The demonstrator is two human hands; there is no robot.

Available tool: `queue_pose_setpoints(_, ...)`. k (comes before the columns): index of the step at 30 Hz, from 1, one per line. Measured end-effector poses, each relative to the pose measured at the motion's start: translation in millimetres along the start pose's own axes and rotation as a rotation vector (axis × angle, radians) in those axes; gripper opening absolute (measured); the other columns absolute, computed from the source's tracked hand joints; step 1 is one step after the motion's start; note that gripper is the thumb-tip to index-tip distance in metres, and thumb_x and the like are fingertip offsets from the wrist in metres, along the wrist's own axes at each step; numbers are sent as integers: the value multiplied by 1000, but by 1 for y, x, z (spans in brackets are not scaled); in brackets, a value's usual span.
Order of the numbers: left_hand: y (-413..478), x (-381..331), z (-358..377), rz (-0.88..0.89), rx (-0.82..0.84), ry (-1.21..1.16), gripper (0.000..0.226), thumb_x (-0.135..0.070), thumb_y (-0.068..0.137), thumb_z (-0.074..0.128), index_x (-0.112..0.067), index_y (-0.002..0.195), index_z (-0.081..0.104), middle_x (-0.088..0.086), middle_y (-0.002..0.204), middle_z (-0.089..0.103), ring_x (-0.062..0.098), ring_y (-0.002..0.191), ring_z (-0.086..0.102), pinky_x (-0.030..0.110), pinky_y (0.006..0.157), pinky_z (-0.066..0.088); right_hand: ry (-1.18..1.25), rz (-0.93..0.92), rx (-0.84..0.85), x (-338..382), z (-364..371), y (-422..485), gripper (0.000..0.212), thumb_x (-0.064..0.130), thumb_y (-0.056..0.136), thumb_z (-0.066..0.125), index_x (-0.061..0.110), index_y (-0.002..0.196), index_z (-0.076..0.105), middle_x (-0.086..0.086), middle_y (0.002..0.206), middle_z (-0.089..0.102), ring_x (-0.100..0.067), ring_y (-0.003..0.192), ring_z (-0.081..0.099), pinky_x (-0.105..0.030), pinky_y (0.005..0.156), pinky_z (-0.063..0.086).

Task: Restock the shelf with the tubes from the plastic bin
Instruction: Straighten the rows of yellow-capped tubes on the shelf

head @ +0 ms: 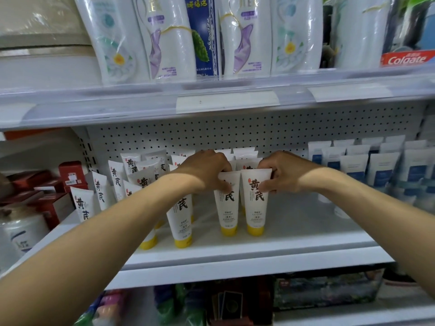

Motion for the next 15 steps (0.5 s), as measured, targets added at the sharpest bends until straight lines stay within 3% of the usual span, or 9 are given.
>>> queue_pose_setpoints(5,0,0,1,3,24,-24,11,-36,82,71,-32,84,61,-6,87,58,20,98,51,28,70,36,9,18,11,-3,0,-1,8,22,81,74,19,86,70,5,85,73,-9,73,70,-38,75,59)
queue_pose_setpoints(9,1,-1,2,9,43,-77,10,-33,82,71,-27,89,67,-6,89,65,15,86,56,25,62,38,56,9,16,-2,0,1,9,19,80,75,18,87,70,2,86,74,-12,74,71,-41,75,59)
queue_pose_setpoints(15,2,3,6,-9,58,-92,18,-36,81,71,-31,97,67,-5,98,66,16,93,54,32,75,48,23,-19,21,0,1,2,11,24,79,75,21,85,67,7,85,71,-7,73,69,-34,72,59)
Point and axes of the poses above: each hand's wrist, its own y-axis towards the middle knuckle, its own z-axis out of the palm, x = y × z, the point moved 10 cm from there along y, towards the middle knuckle
